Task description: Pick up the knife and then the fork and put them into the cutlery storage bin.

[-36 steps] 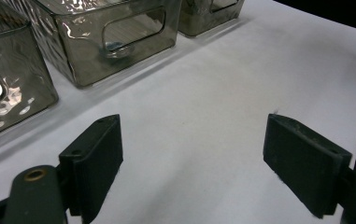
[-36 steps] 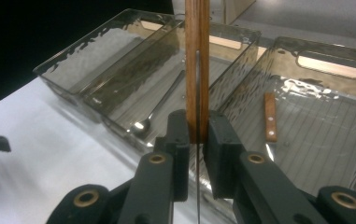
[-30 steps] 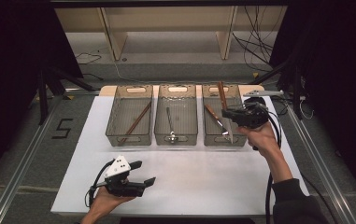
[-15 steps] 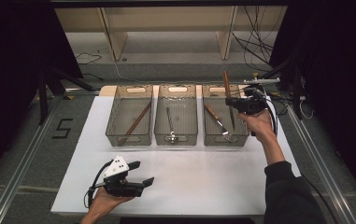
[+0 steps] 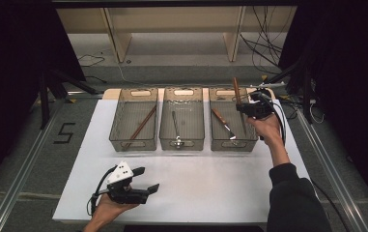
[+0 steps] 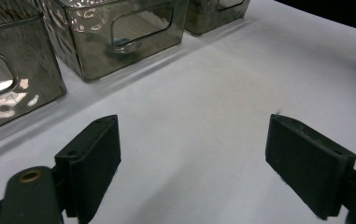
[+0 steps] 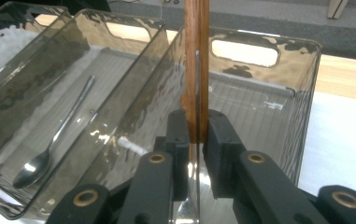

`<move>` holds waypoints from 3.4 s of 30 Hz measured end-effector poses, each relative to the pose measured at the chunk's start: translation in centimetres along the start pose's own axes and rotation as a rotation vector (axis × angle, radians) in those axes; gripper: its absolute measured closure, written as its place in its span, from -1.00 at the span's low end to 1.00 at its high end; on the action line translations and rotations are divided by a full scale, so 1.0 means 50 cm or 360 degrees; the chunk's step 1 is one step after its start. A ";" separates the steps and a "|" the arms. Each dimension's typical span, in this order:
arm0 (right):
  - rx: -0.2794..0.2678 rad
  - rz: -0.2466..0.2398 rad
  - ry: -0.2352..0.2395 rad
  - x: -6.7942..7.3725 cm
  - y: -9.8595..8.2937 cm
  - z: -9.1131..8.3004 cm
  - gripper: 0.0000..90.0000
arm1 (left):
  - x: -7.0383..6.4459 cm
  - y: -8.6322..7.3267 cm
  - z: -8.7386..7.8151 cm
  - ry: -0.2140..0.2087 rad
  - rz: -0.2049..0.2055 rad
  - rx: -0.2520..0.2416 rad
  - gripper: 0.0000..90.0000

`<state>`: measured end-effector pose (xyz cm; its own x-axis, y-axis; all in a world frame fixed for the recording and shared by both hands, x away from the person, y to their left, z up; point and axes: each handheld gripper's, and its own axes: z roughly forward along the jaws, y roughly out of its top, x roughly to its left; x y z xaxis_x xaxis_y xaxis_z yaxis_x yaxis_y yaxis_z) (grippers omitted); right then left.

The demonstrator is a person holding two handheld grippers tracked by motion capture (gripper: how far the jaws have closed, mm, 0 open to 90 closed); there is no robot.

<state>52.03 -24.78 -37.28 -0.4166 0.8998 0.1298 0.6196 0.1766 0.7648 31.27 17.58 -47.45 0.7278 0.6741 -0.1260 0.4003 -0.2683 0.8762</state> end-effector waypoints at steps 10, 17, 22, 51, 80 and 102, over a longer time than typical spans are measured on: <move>0.0076 -0.0040 -0.0030 -0.001 -0.018 0.023 0.80 | 0.001 0.000 -0.002 -0.0001 -0.0008 -0.0017 -0.61; 0.0109 -0.0066 -0.0040 0.001 -0.021 0.029 0.79 | 0.001 0.000 -0.001 -0.0002 -0.0014 -0.0020 -0.61; 0.0133 -0.0073 -0.0037 0.006 -0.027 0.038 0.79 | 0.001 0.000 -0.001 -0.0002 -0.0017 -0.0020 -0.61; 0.0113 -0.0123 0.0063 0.044 -0.043 0.028 0.40 | 0.005 -0.001 -0.002 0.0002 -0.0016 -0.0015 -0.62; -0.0246 -0.0141 0.0382 0.128 -0.153 -0.096 -0.19 | 0.006 -0.003 -0.002 0.0011 -0.0035 -0.0014 -0.62; -0.0375 -0.0203 0.0504 0.168 -0.257 -0.131 -0.34 | 0.008 -0.003 -0.003 0.0005 -0.0050 -0.0018 -0.63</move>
<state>36.23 -22.12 -41.90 -0.6871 0.7028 0.1844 0.3958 0.1492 0.9061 31.43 17.99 -47.55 0.7134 0.6840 -0.1520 0.4163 -0.2392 0.8772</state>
